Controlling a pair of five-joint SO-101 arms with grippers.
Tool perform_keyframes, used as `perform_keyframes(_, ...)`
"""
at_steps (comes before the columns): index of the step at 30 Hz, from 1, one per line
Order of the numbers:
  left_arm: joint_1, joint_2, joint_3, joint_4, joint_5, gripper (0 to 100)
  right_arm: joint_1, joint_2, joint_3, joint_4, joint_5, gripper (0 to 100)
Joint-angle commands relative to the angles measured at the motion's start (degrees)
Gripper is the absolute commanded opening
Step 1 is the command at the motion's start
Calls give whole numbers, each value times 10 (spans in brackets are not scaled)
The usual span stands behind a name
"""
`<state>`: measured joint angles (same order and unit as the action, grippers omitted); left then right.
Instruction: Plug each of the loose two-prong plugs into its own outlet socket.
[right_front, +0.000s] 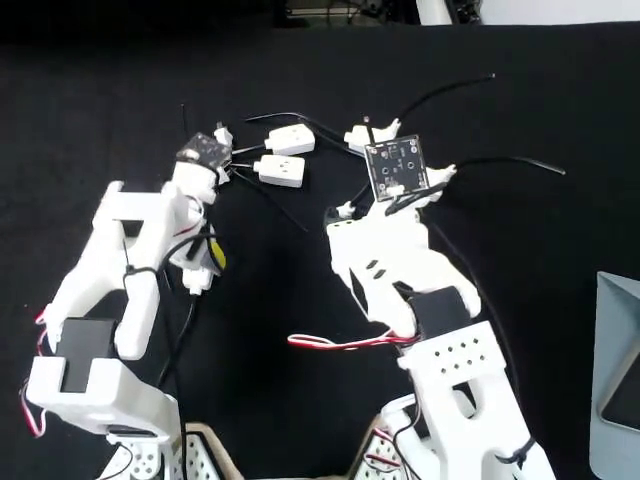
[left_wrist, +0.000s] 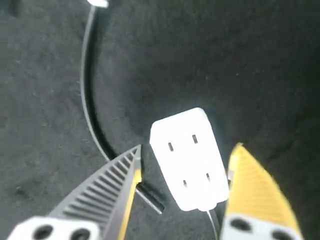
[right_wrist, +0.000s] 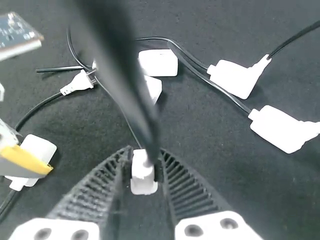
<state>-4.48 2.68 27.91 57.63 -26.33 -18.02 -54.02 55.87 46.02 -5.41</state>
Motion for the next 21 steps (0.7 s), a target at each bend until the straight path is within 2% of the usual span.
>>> perform_keyframes(1, 25, -8, 13, -33, -13, 202, 8, -13, -3, -8, 0, 13)
perform_keyframes(11, 101, -12, 16, -19, -197, 193, 8, -12, -3, -8, 0, 13)
perform_keyframes(13, 102, -13, 12, -19, -203, 205, 8, -12, -3, -8, 0, 13)
perform_keyframes(16, 95, -22, 5, -16, -201, 283, 8, -11, -3, -8, 0, 13)
perform_keyframes(21, 73, -95, 9, -4, -148, 318, 7, -12, -3, -8, 0, 13)
